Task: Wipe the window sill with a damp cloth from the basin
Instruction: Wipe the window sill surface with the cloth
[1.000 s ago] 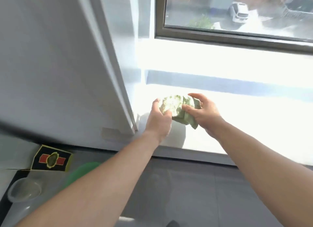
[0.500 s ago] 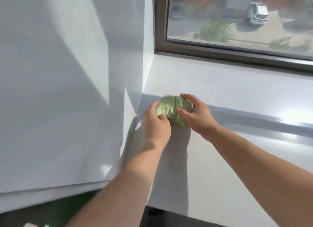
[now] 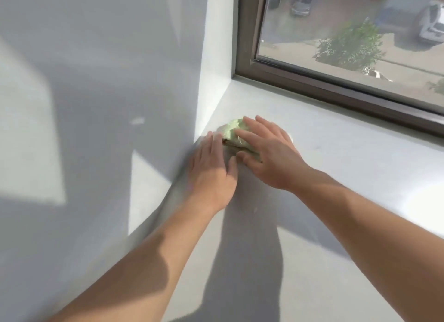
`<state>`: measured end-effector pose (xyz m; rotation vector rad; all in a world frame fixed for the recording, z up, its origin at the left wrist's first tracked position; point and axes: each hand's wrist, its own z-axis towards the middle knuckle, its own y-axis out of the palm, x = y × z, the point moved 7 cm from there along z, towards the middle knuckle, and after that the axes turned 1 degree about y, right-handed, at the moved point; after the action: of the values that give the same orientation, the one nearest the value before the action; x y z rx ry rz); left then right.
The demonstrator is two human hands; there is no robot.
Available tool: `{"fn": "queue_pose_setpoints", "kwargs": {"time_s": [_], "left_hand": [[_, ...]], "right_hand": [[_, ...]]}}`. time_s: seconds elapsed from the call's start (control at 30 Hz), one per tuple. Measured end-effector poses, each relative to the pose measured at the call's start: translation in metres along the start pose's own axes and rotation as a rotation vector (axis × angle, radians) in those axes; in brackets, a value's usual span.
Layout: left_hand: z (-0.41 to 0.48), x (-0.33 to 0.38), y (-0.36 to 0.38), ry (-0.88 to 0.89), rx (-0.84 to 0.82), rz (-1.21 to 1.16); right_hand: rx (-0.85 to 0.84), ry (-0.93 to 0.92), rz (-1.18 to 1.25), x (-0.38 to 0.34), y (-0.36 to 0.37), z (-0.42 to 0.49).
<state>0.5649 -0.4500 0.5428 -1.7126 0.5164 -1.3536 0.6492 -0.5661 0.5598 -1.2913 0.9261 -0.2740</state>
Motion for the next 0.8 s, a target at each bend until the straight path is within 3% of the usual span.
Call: {"fn": "queue_pose_setpoints", "kwargs": {"time_s": [0.2, 0.43, 0.6, 0.73, 0.8], "left_hand": [[-0.035, -0.028, -0.004, 0.105, -0.011, 0.354], [-0.036, -0.032, 0.0, 0.087, -0.081, 0.408], [-0.037, -0.032, -0.001, 0.075, -0.094, 0.428], [-0.036, -0.033, 0.0, 0.076, -0.088, 0.434], [-0.035, -0.034, 0.001, 0.078, -0.082, 0.441]], "right_hand": [[-0.099, -0.172, -0.286, 0.001, 0.033, 0.025], [0.029, 0.119, -0.239, 0.048, 0.007, 0.124], [-0.052, -0.213, -0.252, 0.016, 0.027, 0.069], [-0.023, -0.043, -0.269, 0.043, 0.001, 0.126], [0.014, -0.077, -0.383, 0.037, -0.006, 0.144]]}}
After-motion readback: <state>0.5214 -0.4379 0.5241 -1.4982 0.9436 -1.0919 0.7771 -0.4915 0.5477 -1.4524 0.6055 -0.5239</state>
